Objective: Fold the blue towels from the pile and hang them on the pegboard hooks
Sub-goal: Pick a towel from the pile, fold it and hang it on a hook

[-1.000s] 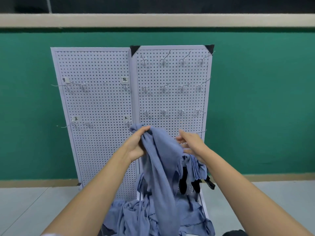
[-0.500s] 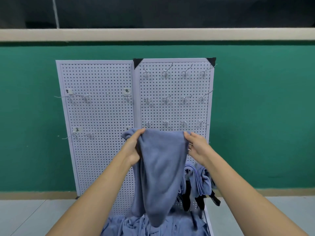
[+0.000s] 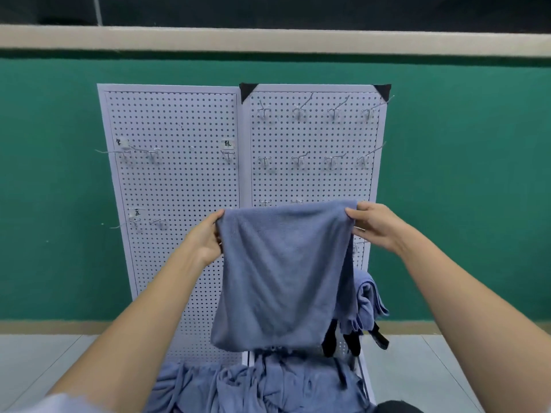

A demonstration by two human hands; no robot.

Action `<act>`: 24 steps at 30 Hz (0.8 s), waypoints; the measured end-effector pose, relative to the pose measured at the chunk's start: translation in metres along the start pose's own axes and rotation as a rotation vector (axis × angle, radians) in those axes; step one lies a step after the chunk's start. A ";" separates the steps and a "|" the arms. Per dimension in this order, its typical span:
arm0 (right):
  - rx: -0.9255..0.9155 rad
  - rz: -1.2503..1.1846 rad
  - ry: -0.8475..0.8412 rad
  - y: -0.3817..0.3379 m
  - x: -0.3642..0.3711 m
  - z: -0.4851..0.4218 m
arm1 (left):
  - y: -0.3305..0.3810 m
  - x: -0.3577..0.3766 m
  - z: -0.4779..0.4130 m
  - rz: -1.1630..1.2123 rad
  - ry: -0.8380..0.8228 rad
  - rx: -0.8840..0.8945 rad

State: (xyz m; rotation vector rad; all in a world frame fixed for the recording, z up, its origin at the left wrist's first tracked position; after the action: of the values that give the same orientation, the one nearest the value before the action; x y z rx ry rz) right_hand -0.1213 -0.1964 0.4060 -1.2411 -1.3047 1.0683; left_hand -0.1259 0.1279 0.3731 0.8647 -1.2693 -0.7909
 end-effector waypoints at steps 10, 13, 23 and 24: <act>-0.020 0.300 0.124 0.004 -0.003 -0.002 | 0.009 -0.011 -0.012 -0.010 -0.035 0.009; 0.012 0.276 0.206 0.008 -0.011 -0.005 | 0.007 -0.006 -0.014 -0.015 -0.042 0.023; 0.119 0.277 -0.070 0.019 -0.018 -0.010 | 0.004 0.005 -0.029 0.033 -0.063 0.044; 0.133 0.318 -0.058 0.021 -0.021 -0.011 | 0.004 0.004 -0.030 0.017 -0.062 0.047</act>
State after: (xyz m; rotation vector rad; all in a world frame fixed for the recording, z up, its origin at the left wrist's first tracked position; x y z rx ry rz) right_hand -0.1086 -0.2158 0.3843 -1.3533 -1.0811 1.4022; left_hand -0.0954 0.1295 0.3760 0.8715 -1.3530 -0.7816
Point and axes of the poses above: each hand's wrist, its own z-axis away from the middle knuckle, its own x-axis out of the palm, y = z × x, the point moved 5 cm from there along -z, towards the middle knuckle, and after that the axes turned 2 degrees about y, right-handed, at the moved point
